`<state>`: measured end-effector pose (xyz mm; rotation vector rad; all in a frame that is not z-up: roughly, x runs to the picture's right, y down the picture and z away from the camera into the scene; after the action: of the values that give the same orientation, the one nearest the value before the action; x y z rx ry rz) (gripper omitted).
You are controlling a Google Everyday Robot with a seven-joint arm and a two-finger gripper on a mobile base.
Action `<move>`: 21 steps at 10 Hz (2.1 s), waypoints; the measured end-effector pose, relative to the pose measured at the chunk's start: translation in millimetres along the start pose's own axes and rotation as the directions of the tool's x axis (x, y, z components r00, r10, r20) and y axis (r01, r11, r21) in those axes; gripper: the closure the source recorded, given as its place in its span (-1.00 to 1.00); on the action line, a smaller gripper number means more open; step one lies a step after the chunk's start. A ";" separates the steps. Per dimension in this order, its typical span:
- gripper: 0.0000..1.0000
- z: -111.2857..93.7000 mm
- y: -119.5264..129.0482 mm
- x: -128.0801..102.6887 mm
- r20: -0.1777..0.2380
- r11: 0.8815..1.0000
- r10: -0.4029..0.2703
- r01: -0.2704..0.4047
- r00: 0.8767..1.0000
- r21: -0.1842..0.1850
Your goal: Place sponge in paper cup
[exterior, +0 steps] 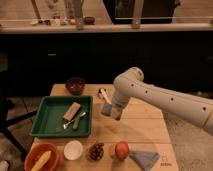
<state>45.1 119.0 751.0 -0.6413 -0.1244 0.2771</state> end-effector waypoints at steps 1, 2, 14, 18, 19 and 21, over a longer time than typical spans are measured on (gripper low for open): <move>1.00 -4.4 8.6 -4.1 0.003 0.999 -0.047 0.047 0.999 -0.005; 1.00 -11.0 22.2 -8.1 0.006 0.994 -0.112 0.112 0.994 -0.007; 1.00 -18.2 53.1 -51.4 0.022 0.914 -0.406 0.405 0.914 0.026; 1.00 -20.2 107.5 -125.2 0.033 0.645 -0.764 0.763 0.645 0.034; 1.00 -21.2 128.0 -136.1 0.039 0.545 -0.838 0.838 0.544 0.023; 1.00 -20.7 158.6 -148.4 0.065 0.430 -0.901 0.903 0.430 0.000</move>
<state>-126.9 185.2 634.2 -0.5160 -0.5192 -0.7937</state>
